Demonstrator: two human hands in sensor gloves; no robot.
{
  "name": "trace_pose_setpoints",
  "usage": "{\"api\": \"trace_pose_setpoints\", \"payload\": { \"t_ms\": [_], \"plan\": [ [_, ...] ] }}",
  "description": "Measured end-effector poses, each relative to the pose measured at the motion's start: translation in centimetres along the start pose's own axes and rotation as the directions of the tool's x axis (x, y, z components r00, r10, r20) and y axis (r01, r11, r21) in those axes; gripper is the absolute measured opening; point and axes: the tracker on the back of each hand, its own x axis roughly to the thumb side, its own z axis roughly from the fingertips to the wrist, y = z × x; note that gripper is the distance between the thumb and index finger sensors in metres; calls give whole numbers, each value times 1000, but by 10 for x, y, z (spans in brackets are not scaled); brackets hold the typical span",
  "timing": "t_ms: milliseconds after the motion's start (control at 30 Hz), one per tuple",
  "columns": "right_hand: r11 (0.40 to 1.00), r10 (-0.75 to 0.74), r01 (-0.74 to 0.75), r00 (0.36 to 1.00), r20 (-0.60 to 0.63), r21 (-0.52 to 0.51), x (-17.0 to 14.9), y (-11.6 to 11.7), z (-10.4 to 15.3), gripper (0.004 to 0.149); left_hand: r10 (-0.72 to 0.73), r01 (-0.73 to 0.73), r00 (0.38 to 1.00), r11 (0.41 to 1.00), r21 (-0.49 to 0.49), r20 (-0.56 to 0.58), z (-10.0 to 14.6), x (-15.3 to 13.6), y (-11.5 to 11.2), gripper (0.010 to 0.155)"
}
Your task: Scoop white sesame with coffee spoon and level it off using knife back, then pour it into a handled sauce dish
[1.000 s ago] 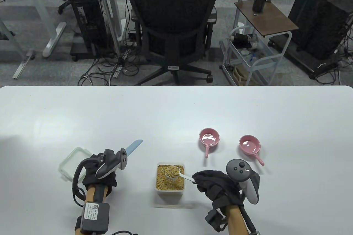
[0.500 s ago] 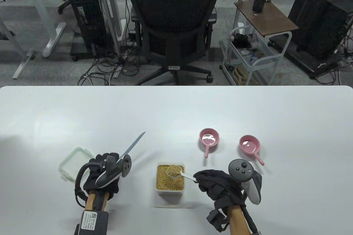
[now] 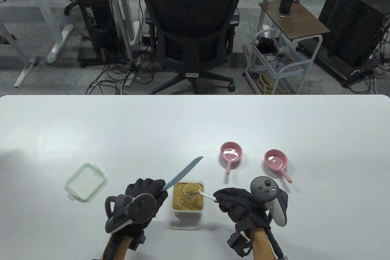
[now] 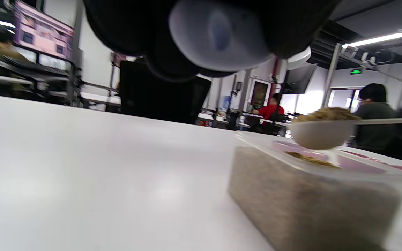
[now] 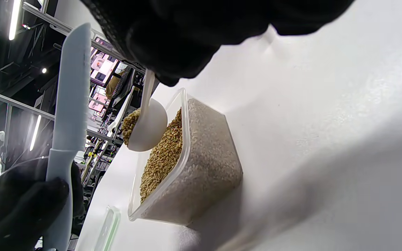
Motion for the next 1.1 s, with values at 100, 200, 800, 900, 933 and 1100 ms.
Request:
{"api": "trace_pose_setpoints", "payload": {
  "t_ms": [100, 200, 800, 900, 933, 1100],
  "plan": [
    [1000, 7, -7, 1000, -1, -11, 0, 0, 0, 37, 59, -56, 997, 997, -61, 54, 0, 9, -4, 46],
    [1000, 9, -9, 1000, -1, -8, 0, 0, 0, 37, 77, -67, 993, 992, -106, 91, -1, 16, -7, 46],
    [1000, 22, -22, 1000, 14, -5, 3, 0, 2, 37, 44, -34, 997, 984, -174, 58, -3, 11, -12, 46],
    [1000, 30, -30, 999, 19, -1, 3, 0, 2, 37, 48, -39, 998, 981, -189, 44, -3, 6, -13, 46],
    [1000, 31, -31, 999, 19, 1, 3, -1, 2, 37, 53, -45, 998, 980, -196, 38, -3, 4, -13, 46],
    [1000, 31, -31, 999, 18, 5, 3, -2, 2, 36, 41, -37, 999, 979, -199, 17, -2, -4, -12, 46]
  ]
}}
